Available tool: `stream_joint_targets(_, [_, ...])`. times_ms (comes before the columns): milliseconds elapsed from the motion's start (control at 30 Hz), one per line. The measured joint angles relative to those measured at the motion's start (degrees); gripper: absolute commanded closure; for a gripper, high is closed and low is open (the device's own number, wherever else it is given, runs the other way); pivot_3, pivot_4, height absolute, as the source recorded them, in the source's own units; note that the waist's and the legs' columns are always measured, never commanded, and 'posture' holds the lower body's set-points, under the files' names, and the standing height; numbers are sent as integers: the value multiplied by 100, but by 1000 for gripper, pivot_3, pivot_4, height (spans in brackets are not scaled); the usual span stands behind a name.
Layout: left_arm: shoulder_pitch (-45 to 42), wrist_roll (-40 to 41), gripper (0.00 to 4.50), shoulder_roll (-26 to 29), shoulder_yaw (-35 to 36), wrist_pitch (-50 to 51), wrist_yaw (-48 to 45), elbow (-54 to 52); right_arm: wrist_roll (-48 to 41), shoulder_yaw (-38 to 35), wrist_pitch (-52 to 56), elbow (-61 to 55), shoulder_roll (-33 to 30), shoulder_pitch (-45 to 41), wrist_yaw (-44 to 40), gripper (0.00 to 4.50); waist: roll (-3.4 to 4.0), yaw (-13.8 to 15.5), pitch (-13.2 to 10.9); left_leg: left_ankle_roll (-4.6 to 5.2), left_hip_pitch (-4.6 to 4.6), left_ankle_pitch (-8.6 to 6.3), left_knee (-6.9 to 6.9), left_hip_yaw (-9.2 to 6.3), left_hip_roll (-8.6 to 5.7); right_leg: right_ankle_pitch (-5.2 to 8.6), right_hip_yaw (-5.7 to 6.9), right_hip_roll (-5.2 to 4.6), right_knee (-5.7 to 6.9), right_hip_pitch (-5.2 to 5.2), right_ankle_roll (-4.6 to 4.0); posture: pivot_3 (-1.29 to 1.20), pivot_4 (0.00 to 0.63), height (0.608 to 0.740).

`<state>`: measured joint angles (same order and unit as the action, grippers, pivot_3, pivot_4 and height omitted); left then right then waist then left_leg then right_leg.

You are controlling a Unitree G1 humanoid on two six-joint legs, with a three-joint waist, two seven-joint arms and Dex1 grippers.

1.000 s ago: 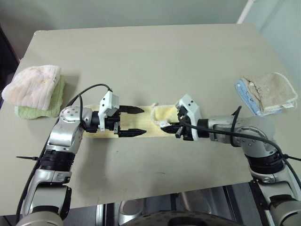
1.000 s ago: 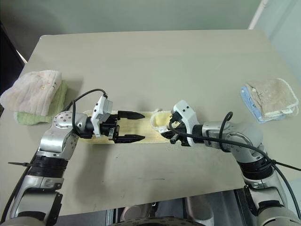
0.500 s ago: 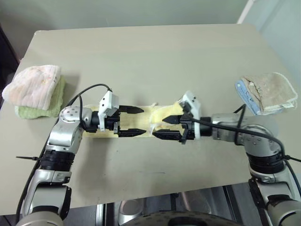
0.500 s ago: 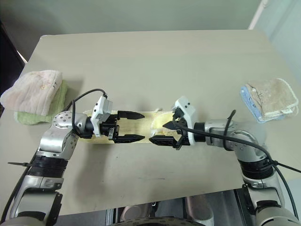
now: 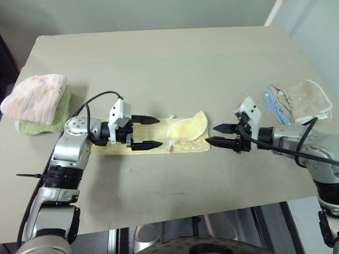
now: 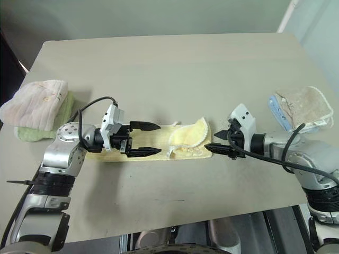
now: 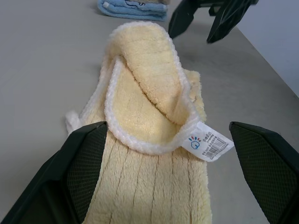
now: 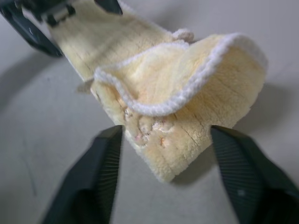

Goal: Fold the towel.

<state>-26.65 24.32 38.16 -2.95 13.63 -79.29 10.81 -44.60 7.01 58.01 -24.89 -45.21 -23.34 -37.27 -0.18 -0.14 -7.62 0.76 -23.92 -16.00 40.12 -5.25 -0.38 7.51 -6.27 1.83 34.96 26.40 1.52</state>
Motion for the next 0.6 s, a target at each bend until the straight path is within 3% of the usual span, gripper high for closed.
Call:
stream_joint_targets(200, [-17, -56, 0, -2, 0, -22, -18, 52, 821, 517, -574, 251, 122, -57, -211, 4481, 0, 2, 0, 4, -1, 3, 5, 1, -1, -1, -2, -1, -5, -4, -3, 0, 150, 740])
stream_joint_targets(600, [-8, -91, 0, -10, 2, -64, -18, 60, 2262, 1364, -1694, 1194, 812, -804, -626, 4481, 1, 2, -1, 5, -3, 6, 1, 0, 0, -11, 1, -1, -5, 3, 2, 0, 150, 740])
